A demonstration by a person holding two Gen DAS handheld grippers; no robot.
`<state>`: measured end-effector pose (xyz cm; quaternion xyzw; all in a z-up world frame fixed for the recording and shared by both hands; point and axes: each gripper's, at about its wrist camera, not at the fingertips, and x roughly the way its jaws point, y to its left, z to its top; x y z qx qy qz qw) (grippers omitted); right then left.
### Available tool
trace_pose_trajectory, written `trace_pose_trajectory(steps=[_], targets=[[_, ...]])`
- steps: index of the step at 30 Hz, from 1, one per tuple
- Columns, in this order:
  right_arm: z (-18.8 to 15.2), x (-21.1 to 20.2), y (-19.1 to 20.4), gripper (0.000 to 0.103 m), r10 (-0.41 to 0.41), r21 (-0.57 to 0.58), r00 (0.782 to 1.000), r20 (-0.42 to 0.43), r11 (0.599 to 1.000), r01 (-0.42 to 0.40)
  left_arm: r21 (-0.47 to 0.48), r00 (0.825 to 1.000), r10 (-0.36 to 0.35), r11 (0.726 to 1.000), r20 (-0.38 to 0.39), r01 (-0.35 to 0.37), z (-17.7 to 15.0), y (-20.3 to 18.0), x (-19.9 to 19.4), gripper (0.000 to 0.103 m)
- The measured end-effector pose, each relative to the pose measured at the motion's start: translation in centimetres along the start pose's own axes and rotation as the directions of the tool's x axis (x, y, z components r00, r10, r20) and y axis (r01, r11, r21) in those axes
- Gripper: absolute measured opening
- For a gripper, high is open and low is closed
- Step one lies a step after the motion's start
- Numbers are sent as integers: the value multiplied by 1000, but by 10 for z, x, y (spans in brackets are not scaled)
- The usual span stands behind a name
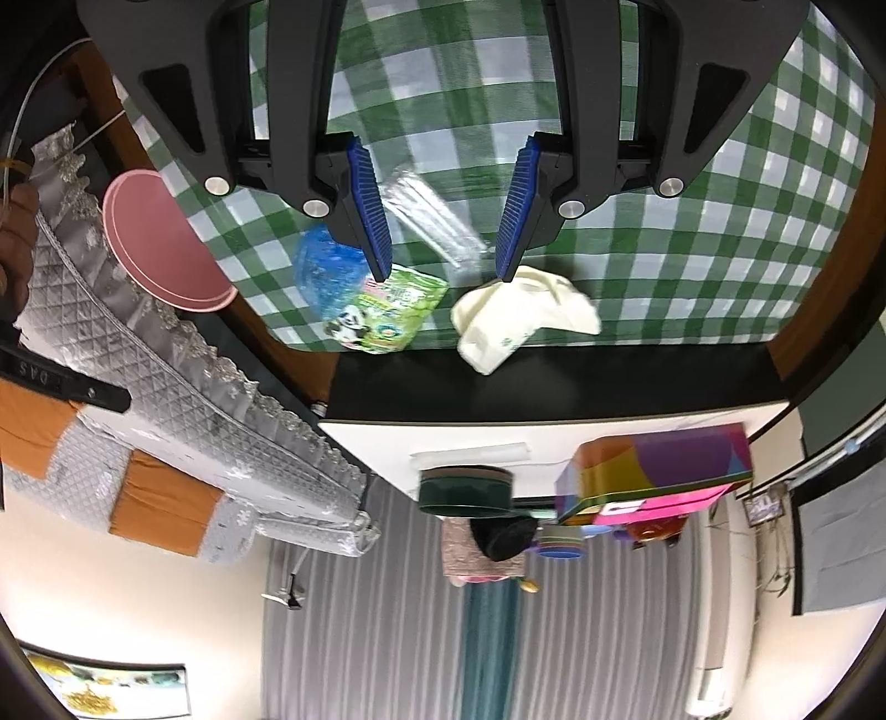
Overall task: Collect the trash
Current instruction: 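Move both open tools back to the table toward the blue bag and clear tubes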
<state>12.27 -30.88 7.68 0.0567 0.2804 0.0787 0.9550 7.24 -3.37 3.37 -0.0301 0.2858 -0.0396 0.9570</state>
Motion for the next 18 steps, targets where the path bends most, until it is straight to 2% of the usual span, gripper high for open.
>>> trace_pose_trajectory(steps=[10,18], targets=[[-7,36,28,44,62,-13,996,-63,998,-63,-71,999,32,997,-35,-34,-7,33,19,39],[-19,69,48,44,94,-35,988,-126,994,-99,-81,997,27,996,-67,-32,-15,33,44,39]])
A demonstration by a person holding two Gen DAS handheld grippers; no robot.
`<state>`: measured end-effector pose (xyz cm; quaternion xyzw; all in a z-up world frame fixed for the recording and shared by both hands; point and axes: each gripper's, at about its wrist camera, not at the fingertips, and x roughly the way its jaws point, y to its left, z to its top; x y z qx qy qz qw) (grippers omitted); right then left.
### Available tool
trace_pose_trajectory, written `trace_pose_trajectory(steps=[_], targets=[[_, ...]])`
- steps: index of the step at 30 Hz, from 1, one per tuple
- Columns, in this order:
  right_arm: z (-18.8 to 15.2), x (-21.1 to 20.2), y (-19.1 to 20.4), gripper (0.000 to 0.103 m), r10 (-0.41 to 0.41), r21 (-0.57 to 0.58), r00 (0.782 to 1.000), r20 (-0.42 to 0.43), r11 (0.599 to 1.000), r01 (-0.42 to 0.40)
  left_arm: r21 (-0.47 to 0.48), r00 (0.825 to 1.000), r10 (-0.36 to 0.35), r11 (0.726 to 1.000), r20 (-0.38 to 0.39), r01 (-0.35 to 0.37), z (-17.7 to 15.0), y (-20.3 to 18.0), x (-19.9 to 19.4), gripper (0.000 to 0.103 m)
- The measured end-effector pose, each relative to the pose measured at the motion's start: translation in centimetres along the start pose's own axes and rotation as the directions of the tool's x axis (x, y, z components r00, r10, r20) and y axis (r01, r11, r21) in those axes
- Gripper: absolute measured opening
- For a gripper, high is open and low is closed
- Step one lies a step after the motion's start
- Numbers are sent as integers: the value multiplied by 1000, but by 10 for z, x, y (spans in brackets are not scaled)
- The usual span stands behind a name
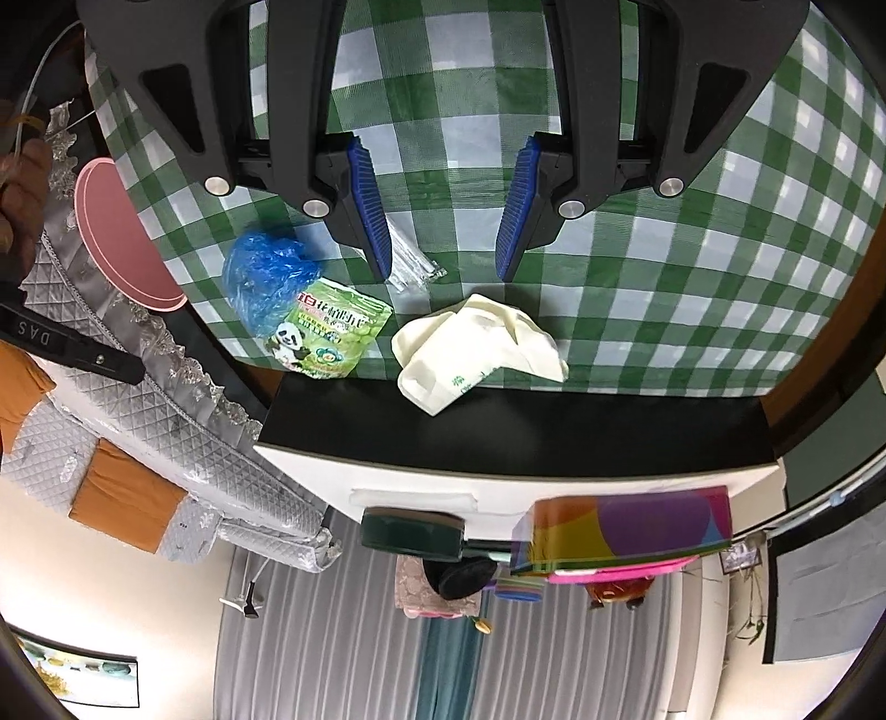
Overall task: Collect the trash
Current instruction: 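Move both open tools back to the table toward the blue bag and clear tubes, then grasp the blue plastic bag with the right tool while the left tool approaches the clear tubes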
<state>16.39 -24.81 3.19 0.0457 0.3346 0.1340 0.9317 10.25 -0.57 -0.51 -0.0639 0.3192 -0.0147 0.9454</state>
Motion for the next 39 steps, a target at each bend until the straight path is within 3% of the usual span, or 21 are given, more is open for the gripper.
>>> trace_pose_trajectory(steps=[8,14,21,22,24,26,29,39], targets=[[-13,38,9,44,27,6,996,-80,1000,-27,-28,999,-29,999,-44,28,-1,-9,32,40],[-21,61,3,44,55,58,987,-154,997,-46,-43,993,-56,998,-105,52,-4,-19,59,54],[-32,80,-1,44,104,110,966,-235,991,-80,-13,982,-64,998,-178,63,-10,-35,78,54],[-34,81,0,42,114,110,963,-243,990,-89,-14,981,-67,998,-184,65,-10,-35,79,50],[-35,81,3,28,130,102,959,-250,989,-108,-17,977,-71,997,-200,69,-12,-34,80,34],[-35,79,8,5,150,87,957,-250,987,-133,-19,975,-75,997,-208,73,-13,-33,80,17],[-30,69,13,1,160,59,963,-215,987,-151,-12,979,-74,997,-189,73,-10,-32,73,2],[-13,23,11,0,146,15,985,-95,989,-146,25,991,-59,998,-120,63,-1,-33,42,0]])
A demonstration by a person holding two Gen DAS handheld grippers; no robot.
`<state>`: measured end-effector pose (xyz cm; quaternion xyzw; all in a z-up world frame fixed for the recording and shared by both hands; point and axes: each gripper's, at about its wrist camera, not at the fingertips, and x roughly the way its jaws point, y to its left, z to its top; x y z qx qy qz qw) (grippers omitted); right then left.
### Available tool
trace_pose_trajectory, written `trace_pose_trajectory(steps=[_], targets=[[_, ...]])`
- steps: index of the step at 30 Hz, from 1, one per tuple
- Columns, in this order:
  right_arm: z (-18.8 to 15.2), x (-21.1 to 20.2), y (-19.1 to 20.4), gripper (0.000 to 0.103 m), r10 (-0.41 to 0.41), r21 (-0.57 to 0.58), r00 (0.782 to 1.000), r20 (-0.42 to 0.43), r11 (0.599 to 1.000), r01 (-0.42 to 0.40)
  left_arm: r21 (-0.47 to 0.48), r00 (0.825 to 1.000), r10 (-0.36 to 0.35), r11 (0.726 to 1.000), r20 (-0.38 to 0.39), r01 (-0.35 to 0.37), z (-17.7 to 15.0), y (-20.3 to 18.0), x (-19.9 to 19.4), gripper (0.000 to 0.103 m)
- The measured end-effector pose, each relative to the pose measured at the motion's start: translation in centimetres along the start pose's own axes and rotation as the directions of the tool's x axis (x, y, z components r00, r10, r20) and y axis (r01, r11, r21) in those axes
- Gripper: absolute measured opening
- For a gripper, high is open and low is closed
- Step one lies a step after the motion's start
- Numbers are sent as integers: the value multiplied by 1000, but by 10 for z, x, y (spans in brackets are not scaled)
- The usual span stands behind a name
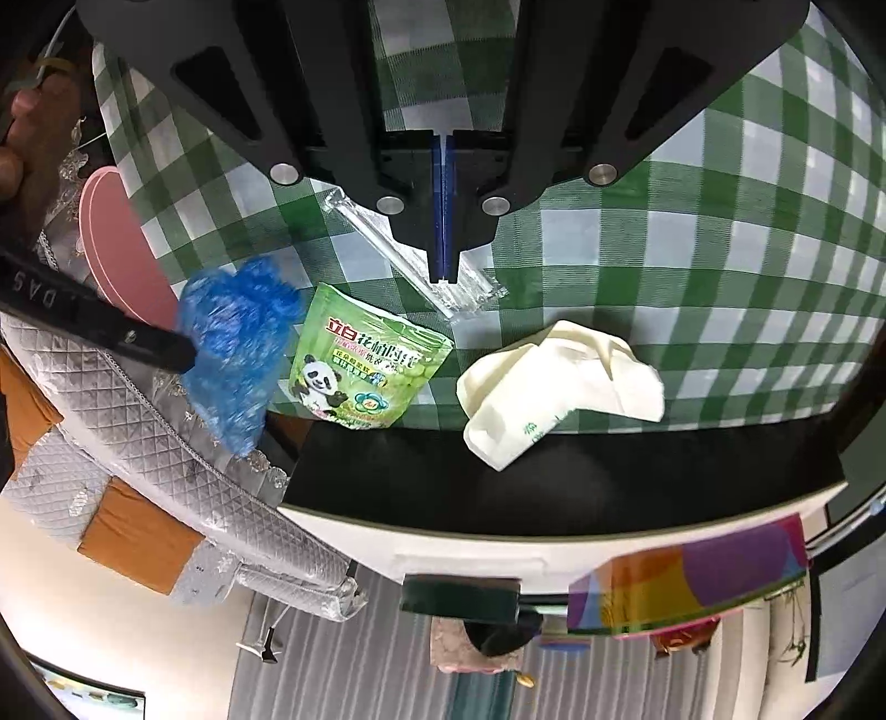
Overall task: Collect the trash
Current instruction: 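Grasp the blue plastic bag with the right tool while the left tool approaches the clear tubes, then grasp and lift the clear plastic tubes with the left tool while the right tool holds the blue bag up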
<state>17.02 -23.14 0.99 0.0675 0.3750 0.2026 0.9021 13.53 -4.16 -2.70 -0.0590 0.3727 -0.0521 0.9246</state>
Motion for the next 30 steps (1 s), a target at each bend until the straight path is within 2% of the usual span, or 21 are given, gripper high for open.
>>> trace_pose_trajectory(steps=[7,15,21,27,28,30], targets=[[-1,-32,-12,0,-18,23,998,55,1000,17,9,999,17,1000,31,-17,-3,1,-19,0],[-5,-51,-26,1,-40,44,996,79,998,36,16,999,24,1000,48,-25,-5,-1,-28,0],[-8,-63,-35,0,-50,50,994,95,998,46,7,999,13,1000,35,-13,-11,-2,-22,0],[-14,-59,-44,1,-60,53,995,74,997,57,-14,1000,-8,1000,8,8,-16,-5,-5,0],[-14,-58,-46,1,-59,55,996,73,997,56,-22,1000,-10,1000,1,10,-16,-6,-1,1],[-13,-58,-48,1,-58,54,996,73,997,54,-37,1000,-20,999,-13,19,-15,-7,7,11]])
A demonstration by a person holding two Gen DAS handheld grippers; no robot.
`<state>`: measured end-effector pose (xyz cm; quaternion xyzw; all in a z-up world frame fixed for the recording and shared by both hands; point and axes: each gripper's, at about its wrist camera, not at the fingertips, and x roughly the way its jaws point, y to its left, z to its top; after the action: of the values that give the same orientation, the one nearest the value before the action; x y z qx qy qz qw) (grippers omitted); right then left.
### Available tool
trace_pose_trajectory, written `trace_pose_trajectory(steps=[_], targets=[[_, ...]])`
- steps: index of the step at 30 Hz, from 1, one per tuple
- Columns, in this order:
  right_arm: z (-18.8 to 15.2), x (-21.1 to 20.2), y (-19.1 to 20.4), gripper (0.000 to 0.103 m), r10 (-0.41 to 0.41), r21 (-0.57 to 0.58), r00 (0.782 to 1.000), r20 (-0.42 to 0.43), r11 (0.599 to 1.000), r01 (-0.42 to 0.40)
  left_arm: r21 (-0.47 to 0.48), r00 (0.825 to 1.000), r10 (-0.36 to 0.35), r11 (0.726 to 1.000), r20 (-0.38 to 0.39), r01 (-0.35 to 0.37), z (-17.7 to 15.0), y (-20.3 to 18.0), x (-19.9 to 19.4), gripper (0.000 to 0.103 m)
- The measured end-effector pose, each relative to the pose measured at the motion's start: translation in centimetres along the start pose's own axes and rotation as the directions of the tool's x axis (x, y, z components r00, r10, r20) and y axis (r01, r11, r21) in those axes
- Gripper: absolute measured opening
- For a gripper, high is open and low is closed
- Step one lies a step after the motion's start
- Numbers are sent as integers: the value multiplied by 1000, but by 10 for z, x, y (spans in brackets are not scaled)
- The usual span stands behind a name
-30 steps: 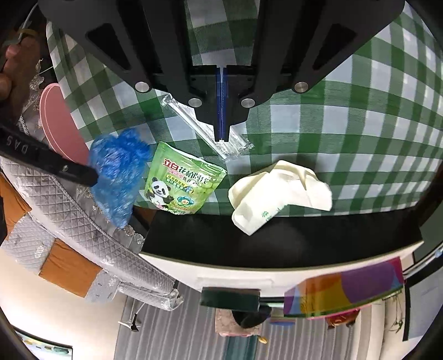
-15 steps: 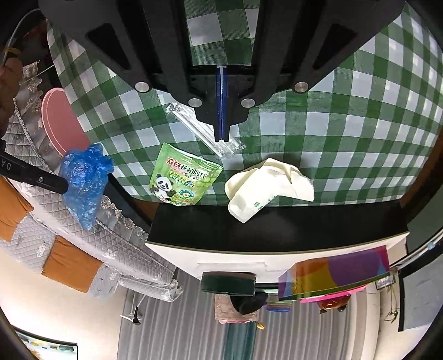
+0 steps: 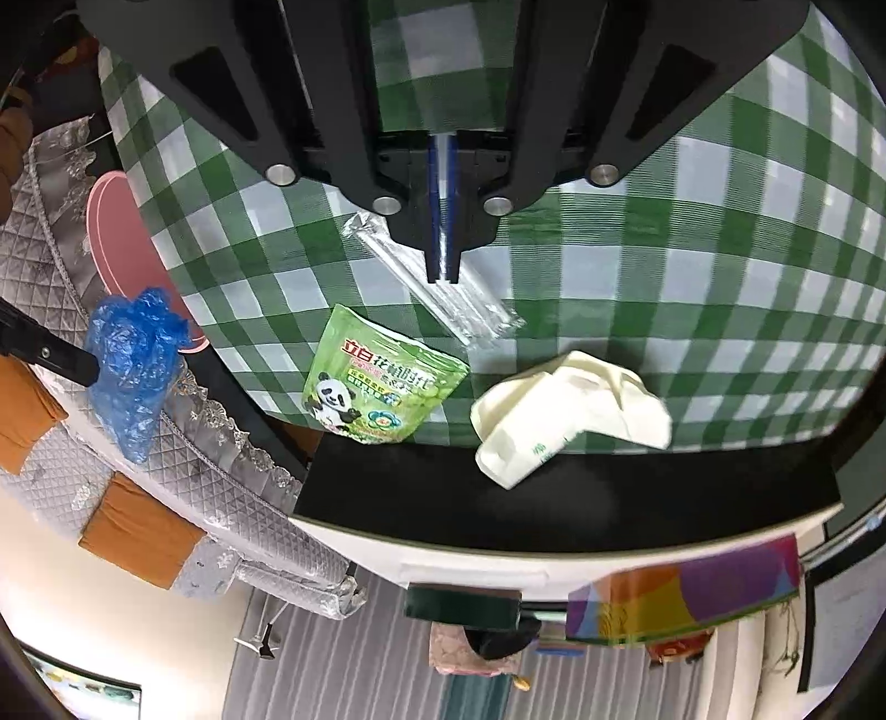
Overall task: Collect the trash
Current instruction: 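Grasp and lift the clear plastic tubes with the left tool while the right tool holds the blue bag up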
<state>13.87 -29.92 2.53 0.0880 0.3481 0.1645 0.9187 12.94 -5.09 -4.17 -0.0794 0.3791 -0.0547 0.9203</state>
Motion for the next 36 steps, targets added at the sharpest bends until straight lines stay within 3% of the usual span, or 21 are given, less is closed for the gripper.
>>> trace_pose_trajectory(steps=[2,9,12,13,14,22,36], targets=[[0,0,-1,1,0,-5,1000,-1,1000,0,-1,1000,9,1000,-13,-9,0,-4,7,44],[0,3,-6,1,-3,-4,1000,-8,1000,3,24,995,23,999,-100,-21,-3,-15,34,45],[2,1,-9,1,-1,-2,1000,1,1000,1,27,994,23,999,-111,-20,-5,-16,37,21],[2,0,-9,1,0,-1,1000,3,1000,0,29,994,19,999,-110,-16,-4,-17,35,7],[3,-1,-9,1,0,0,1000,5,1000,0,34,994,19,999,-105,-15,-3,-18,34,2],[6,-17,-4,1,6,-6,999,40,1000,-6,105,999,32,994,10,-32,4,-29,-5,2],[7,-57,4,1,2,-16,995,102,1000,-1,152,990,28,987,141,-49,10,-35,-70,1]])
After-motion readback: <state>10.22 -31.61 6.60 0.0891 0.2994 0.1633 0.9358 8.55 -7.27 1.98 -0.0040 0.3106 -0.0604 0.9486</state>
